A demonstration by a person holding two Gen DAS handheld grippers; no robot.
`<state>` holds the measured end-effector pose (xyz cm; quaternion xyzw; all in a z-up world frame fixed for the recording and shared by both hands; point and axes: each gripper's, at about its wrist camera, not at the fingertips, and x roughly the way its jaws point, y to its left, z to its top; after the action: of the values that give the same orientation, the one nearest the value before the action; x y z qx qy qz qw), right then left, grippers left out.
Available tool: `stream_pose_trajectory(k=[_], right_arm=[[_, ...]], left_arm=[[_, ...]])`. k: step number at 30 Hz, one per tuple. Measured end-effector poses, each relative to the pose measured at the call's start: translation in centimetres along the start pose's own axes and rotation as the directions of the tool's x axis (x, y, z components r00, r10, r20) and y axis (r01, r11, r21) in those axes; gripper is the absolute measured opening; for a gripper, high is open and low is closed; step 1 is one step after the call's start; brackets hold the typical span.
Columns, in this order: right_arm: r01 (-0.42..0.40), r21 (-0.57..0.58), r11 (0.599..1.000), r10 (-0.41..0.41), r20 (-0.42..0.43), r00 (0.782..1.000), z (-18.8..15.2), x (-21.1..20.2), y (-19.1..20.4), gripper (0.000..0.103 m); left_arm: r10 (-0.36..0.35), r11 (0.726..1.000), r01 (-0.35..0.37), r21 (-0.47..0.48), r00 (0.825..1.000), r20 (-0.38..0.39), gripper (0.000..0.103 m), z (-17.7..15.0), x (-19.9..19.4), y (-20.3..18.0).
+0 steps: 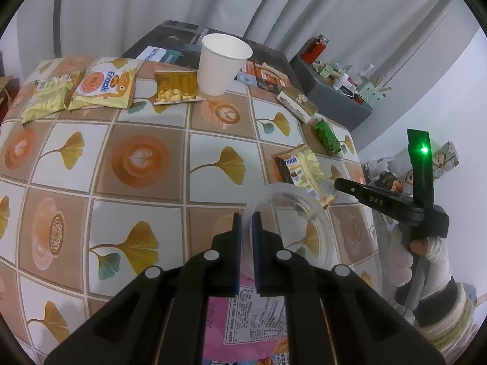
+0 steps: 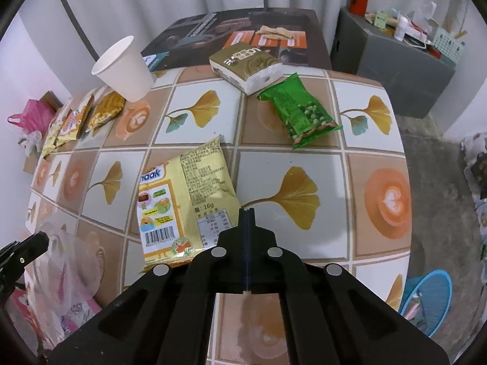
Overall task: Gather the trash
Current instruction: 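Grasp the clear plastic container with the left gripper while the right gripper approaches the yellow snack bag, then grasp the yellow snack bag with the right gripper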
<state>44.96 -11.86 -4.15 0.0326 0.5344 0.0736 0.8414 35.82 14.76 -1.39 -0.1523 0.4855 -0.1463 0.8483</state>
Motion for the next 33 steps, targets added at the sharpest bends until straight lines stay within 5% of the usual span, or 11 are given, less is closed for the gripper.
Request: stream_pose_trajectory(k=[5,7,12,17,23,33], right_arm=[[-0.129,0.068,0.989,0.129,0.000,0.992,-0.6,-1.6,-0.9,0.008],[-0.171,0.103,0.980,0.174,-0.016,0.985,-0.8,-1.9,-1.4,0.038],[-0.163,0.148,0.975,0.175,-0.070,0.982,-0.9,-0.8,-1.7,0.053],[-0.111,0.078,0.991,0.120,-0.119,0.986,-0.9,1.1,0.6,0.060],[-0.065,0.048,0.997,0.070,-0.115,0.991,-0.2,2.0,2.9,0.054],[-0.223,0.256,0.941,0.262,-0.130,0.956,1.2,3.0,1.1,0.054]], left_arm=[[0.002,1.000,-0.002,0.002,1.000,0.010,0.006,0.1,-0.2,0.1],[0.002,1.000,-0.002,0.000,1.000,0.011,0.006,0.1,-0.2,0.1],[-0.003,1.000,0.003,-0.007,1.000,0.008,0.006,0.1,-0.1,0.2],[-0.002,1.000,0.002,-0.012,1.000,0.008,0.006,0.1,-0.1,0.4],[-0.001,1.000,0.001,-0.026,1.000,0.013,0.006,0.0,-0.1,0.8],[-0.011,0.999,0.012,-0.044,1.000,0.012,0.006,-0.1,-0.2,1.4]])
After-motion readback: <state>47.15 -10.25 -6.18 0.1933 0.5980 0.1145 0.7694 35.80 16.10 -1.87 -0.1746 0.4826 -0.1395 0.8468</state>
